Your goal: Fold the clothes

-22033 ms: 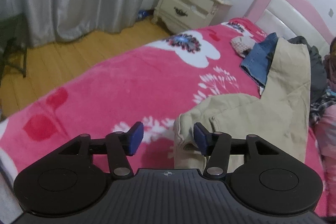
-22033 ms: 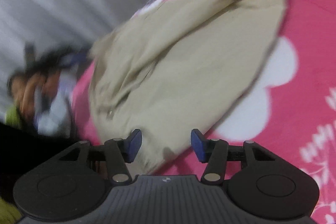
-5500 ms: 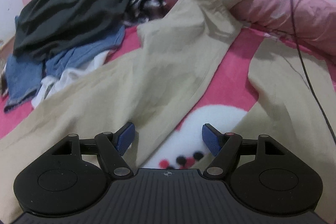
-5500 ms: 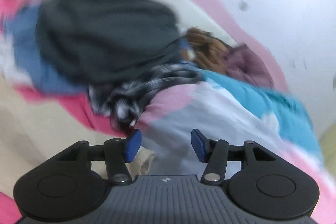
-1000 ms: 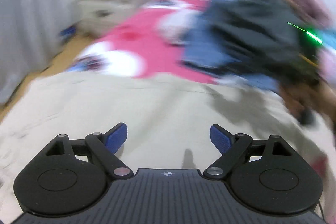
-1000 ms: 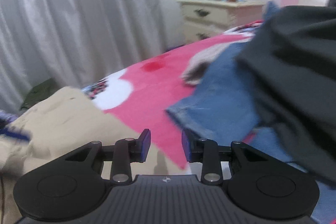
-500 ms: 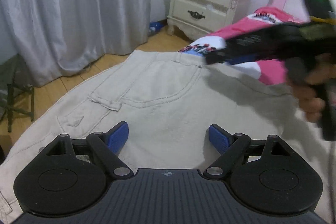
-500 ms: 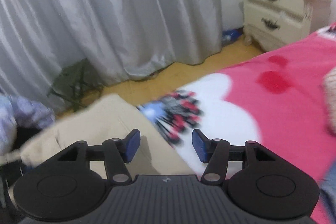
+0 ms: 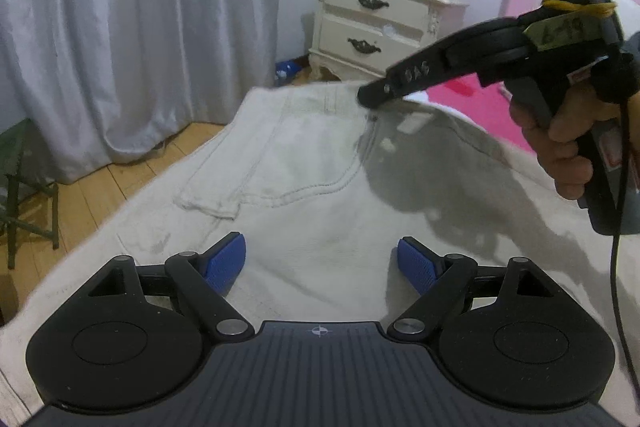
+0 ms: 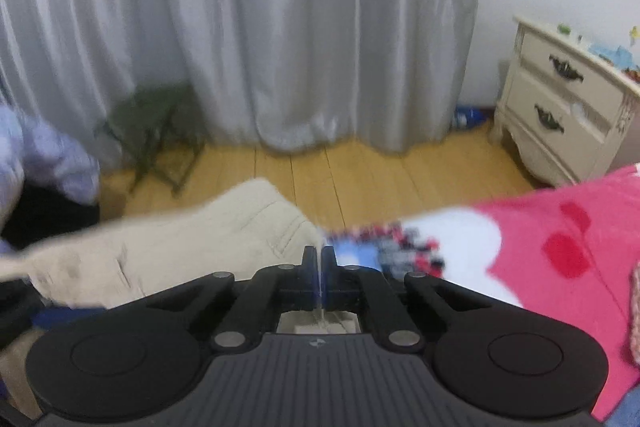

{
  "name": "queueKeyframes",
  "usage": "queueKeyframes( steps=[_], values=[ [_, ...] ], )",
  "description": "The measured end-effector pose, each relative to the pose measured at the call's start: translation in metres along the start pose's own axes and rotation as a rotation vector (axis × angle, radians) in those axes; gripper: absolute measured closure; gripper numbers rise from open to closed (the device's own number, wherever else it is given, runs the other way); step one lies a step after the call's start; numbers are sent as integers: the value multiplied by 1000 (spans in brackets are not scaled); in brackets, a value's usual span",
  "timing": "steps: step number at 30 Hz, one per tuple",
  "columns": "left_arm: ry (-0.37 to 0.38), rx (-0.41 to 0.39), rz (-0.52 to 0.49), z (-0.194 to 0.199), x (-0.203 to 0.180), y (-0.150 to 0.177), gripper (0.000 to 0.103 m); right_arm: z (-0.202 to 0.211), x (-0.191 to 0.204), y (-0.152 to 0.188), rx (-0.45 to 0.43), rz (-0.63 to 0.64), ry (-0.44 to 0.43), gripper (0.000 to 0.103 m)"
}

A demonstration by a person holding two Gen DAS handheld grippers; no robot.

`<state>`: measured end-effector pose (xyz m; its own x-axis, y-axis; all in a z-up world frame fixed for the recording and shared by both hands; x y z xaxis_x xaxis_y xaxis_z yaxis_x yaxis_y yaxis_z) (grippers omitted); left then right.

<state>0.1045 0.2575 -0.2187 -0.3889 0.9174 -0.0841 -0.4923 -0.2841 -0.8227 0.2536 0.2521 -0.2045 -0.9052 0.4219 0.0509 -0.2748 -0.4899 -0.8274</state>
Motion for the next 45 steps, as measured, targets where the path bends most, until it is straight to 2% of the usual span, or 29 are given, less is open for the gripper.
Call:
queueKeyframes(
  steps=[3, 5, 8, 10, 11, 14, 17, 21, 22, 26, 29, 32, 35, 38, 40, 43, 45],
  values=[
    [-37, -9, 4, -9, 9, -6, 19, -13, -2, -1, -17, 11, 32, 101],
    [-32, -11, 35, -16, 16, -7, 20, -25, -5, 6, -4, -10, 51, 101],
    [-50, -21, 15, -19, 15, -7, 19, -40, -10, 22, 3, -22, 92, 99],
    [-61, -17, 3, -16, 15, -7, 19, -39, -15, 23, -22, -75, 114, 96],
    [-51, -14, 2, -11, 17, -6, 19, -32, -22, 20, -37, -118, 118, 88],
    [-6, -7, -47, 10, 25, -6, 19, -5, -43, 11, -95, -234, 117, 77],
    [20, -2, -126, 39, 40, -1, 19, 39, -65, 7, -156, -312, 69, 75],
    [10, 17, -141, 65, 66, -3, 19, 97, -72, 21, -172, -336, 5, 70],
    [4, 21, -129, 66, 72, -6, 19, 110, -71, 26, -170, -344, -8, 66],
    [91, 116, 42, 39, 98, -25, 25, 146, -44, 45, -169, -335, -86, 66],
    [166, 207, 213, 9, 114, -30, 33, 151, 3, 58, -145, -163, -120, 66],
    [201, 250, 341, -9, 127, -28, 40, 147, 46, 65, -128, -46, -157, 66],
    [224, 259, 381, -14, 130, -25, 48, 135, 85, 70, -99, 65, -160, 66],
    [227, 274, 416, -17, 135, -20, 59, 122, 120, 72, -116, 192, -116, 66],
    [231, 285, 445, -19, 139, -18, 63, 106, 131, 72, -119, 214, -92, 66],
    [217, 277, 481, -21, 146, -15, 75, 81, 142, 75, -93, 197, -69, 67],
    [208, 271, 505, -22, 151, -14, 92, 62, 144, 79, -58, 163, -56, 67]
  ],
)
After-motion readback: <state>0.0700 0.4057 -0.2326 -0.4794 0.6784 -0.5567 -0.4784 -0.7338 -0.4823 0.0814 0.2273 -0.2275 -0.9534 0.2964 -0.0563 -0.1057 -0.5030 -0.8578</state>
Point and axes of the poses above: each gripper's, at about its wrist camera, not at the fingertips, and z roughly against the way its jaws point, x to its left, y to its underside, the point moved 5 cm from there along -z, roughly the way its jaws point, and after that the axes turned 8 degrees about -x, right-handed, at the moved point
